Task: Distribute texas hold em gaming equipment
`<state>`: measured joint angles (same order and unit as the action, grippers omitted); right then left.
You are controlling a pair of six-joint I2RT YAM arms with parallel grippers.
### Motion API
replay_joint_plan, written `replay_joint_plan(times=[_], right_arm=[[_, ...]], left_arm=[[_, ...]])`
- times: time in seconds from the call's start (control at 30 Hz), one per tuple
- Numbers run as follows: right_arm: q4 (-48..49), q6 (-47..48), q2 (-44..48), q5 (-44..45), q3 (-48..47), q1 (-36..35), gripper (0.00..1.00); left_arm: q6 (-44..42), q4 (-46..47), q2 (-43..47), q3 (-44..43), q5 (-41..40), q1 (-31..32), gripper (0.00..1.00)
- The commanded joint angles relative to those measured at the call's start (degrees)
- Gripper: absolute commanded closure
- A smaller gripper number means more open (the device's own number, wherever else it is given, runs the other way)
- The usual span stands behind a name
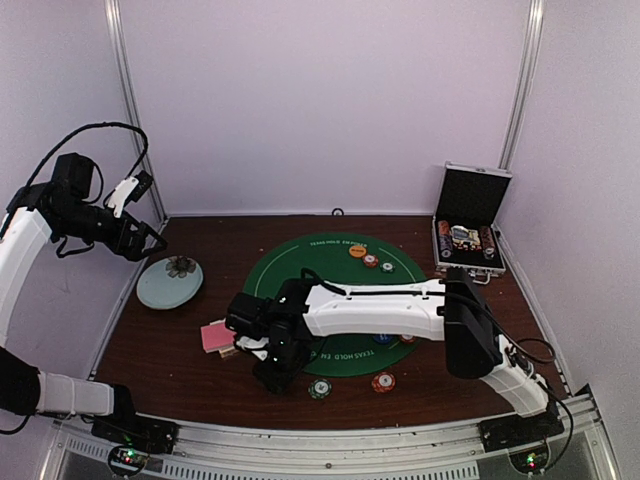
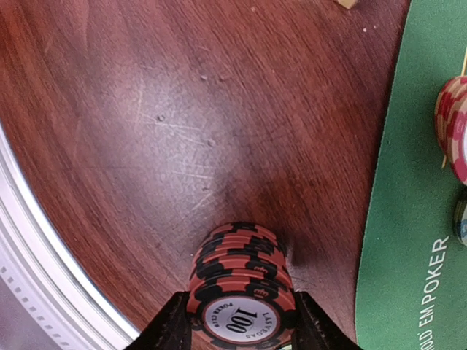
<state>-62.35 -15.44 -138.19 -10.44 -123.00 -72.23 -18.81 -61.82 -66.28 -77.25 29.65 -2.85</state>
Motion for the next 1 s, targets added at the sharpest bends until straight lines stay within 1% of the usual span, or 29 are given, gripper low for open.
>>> replay_joint_plan(times=[0.0,0.33,0.43,0.6,0.8,0.97], right_arm=[[0.1,-0.3,-0.4,0.9,-2.2,0.2,0.53],[-0.4,-0.5,-0.7,1.3,-3.0,0.4,0.65],[-0.6,-0.6,-1.0,1.3,-2.9,0.4,0.66],[-0.9,-0.8,-0.7,2.0,-3.1,0.4,0.73],[-2.4,-0.9,3.2,3.5,-3.7,1.5,0.79],[-3.1,-1.4,7.5,4.6,-3.2,5.1,0.83]], left_arm=[[-0.7,-0.3,0.0,-0.5,0.3,-0.3,0.02],[-1.0,-0.2,0.5,-0.2,-0.1,-0.3,0.02],[-1.1,-0.3,0.5,-0.2,-0.2,-0.3,0.02],[-1.2,-0.2,0.6,0.0,-0.2,-0.3,0.02],[-1.3,-0.2,0.6,-0.2,-0.2,-0.4,0.02],[-1.2,-0.2,0.4,-0.1,-0.2,-0.3,0.02]])
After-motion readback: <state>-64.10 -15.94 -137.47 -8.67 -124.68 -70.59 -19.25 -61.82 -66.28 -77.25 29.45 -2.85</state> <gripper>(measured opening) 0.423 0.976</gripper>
